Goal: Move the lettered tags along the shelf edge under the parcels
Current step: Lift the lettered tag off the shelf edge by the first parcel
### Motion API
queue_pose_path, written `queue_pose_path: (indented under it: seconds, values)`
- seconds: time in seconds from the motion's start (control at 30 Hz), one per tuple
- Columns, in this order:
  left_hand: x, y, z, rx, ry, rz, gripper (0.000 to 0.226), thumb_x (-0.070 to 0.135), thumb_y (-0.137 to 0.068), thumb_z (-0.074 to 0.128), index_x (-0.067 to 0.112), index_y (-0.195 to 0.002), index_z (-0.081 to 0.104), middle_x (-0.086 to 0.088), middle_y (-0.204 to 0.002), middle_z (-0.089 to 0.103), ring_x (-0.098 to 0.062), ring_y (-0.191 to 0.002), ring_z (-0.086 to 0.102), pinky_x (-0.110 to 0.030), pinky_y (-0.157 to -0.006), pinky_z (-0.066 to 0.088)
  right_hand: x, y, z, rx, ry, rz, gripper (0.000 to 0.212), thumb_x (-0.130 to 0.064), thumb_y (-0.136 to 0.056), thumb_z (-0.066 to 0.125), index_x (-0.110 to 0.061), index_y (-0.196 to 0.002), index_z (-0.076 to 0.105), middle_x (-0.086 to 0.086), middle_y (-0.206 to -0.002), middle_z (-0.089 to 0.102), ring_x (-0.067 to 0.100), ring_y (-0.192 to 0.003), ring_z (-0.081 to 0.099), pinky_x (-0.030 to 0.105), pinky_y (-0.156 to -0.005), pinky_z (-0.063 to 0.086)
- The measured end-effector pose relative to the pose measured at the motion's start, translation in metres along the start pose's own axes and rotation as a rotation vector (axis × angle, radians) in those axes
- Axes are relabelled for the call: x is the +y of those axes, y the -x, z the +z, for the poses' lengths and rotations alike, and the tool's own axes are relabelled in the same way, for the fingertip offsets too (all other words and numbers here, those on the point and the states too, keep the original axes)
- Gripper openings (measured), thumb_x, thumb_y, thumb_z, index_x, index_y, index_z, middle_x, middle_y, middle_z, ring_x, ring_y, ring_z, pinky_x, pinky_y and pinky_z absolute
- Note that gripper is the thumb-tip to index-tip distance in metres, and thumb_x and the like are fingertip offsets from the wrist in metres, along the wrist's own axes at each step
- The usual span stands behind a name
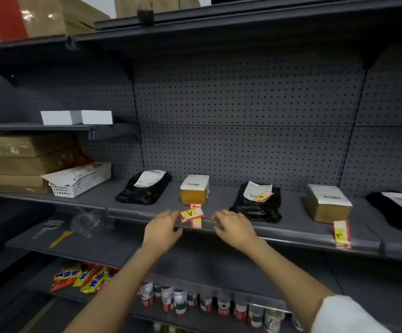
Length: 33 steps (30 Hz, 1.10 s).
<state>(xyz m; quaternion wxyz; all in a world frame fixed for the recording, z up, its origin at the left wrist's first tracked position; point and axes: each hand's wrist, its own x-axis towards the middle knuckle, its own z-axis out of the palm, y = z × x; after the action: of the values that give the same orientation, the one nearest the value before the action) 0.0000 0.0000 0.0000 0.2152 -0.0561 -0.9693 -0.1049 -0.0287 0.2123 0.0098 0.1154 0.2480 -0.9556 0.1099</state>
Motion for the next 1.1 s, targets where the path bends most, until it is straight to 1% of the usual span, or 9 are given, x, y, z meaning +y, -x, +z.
queue_pose_path:
  seconds: [0.2, 0.43, 0.53, 0.63, 0.73, 0.8, 0.9, 1.0, 1.1]
  values:
    - [-0.024, -0.048, 0.044, -0.005, 0.026, -0.051, 0.027, 0.027, -0.081, 0.063, 0.019, -0.105, 0.053, -0.003, -0.105, 0.060, -0.022, -0.099, 0.056, -0.036, -0.075, 0.051, 0.021, -0.065, 0.032, 0.023, -0.004, -0.006, 0.029, -0.035, -0.090, 0.054, -0.021, -0.115, 0.052, 0.002, -0.118, 0.059, 0.022, -0.107, 0.057, 0.037, -0.089, 0.046]
    - [-0.101, -0.059, 0.050, 0.014, -0.032, -0.104, 0.026, 0.023, -0.081, 0.063, 0.016, -0.105, 0.055, -0.008, -0.104, 0.060, -0.027, -0.101, 0.055, -0.038, -0.075, 0.048, 0.028, -0.115, 0.062, 0.065, 0.078, -0.167, 0.023, -0.041, -0.090, 0.052, -0.020, -0.097, 0.059, 0.001, -0.101, 0.065, 0.022, -0.093, 0.062, 0.033, -0.071, 0.048]
    - [-0.135, -0.059, 0.045, 0.024, -0.069, -0.119, 0.027, 0.021, -0.081, 0.064, 0.013, -0.105, 0.056, -0.010, -0.102, 0.060, -0.030, -0.098, 0.056, -0.039, -0.071, 0.049, 0.023, -0.139, 0.055, -0.026, 0.063, -0.162, 0.026, -0.044, -0.089, 0.054, -0.022, -0.094, 0.068, -0.002, -0.095, 0.071, 0.018, -0.084, 0.065, 0.034, -0.070, 0.053]
    - [-0.159, -0.061, 0.043, 0.017, -0.091, -0.113, 0.029, 0.021, -0.080, 0.065, 0.013, -0.106, 0.057, -0.011, -0.100, 0.061, -0.032, -0.096, 0.057, -0.039, -0.069, 0.050, 0.022, -0.158, 0.042, -0.137, 0.107, -0.131, 0.032, -0.050, -0.085, 0.058, -0.021, -0.087, 0.072, -0.001, -0.086, 0.072, 0.019, -0.078, 0.065, 0.030, -0.063, 0.046]
    - [-0.181, -0.066, 0.045, 0.006, -0.082, -0.082, 0.031, 0.020, -0.079, 0.067, 0.013, -0.108, 0.058, -0.011, -0.102, 0.062, -0.031, -0.098, 0.057, -0.039, -0.070, 0.050, 0.016, -0.177, 0.017, -0.106, 0.137, -0.076, 0.030, -0.050, -0.083, 0.059, -0.022, -0.083, 0.071, 0.002, -0.086, 0.072, 0.022, -0.080, 0.065, 0.035, -0.068, 0.052]
    - [-0.195, -0.070, 0.044, -0.026, -0.072, -0.062, 0.033, 0.022, -0.079, 0.067, 0.015, -0.110, 0.057, -0.008, -0.107, 0.060, -0.028, -0.104, 0.054, -0.039, -0.075, 0.050, 0.003, -0.190, -0.001, -0.026, 0.053, -0.052, 0.028, -0.046, -0.083, 0.060, -0.021, -0.081, 0.070, 0.003, -0.085, 0.072, 0.022, -0.080, 0.065, 0.039, -0.072, 0.054]
    - [-0.216, -0.077, 0.041, -0.082, -0.075, -0.026, 0.036, 0.023, -0.077, 0.068, 0.019, -0.110, 0.054, -0.005, -0.111, 0.056, -0.024, -0.107, 0.051, -0.038, -0.081, 0.050, -0.037, -0.209, -0.014, 0.039, -0.111, -0.091, 0.021, -0.043, -0.085, 0.061, -0.024, -0.083, 0.069, -0.002, -0.082, 0.070, 0.018, -0.080, 0.065, 0.036, -0.068, 0.052]
    - [-0.237, -0.084, 0.040, -0.121, -0.076, 0.022, 0.037, 0.019, -0.073, 0.072, 0.016, -0.105, 0.053, -0.006, -0.109, 0.054, -0.025, -0.105, 0.050, -0.039, -0.085, 0.046, -0.086, -0.228, -0.001, 0.042, -0.064, -0.185, 0.020, -0.045, -0.090, 0.052, -0.027, -0.088, 0.063, -0.006, -0.078, 0.063, 0.020, -0.082, 0.062, 0.032, -0.063, 0.042]
    - [-0.250, -0.092, 0.044, -0.148, -0.121, 0.098, 0.042, 0.016, -0.071, 0.074, 0.014, -0.106, 0.050, -0.007, -0.108, 0.051, -0.026, -0.101, 0.047, -0.038, -0.084, 0.044, -0.122, -0.243, 0.031, 0.027, 0.011, -0.255, 0.022, -0.041, -0.094, 0.044, -0.025, -0.094, 0.059, 0.000, -0.092, 0.067, 0.025, -0.091, 0.062, 0.033, -0.066, 0.040]
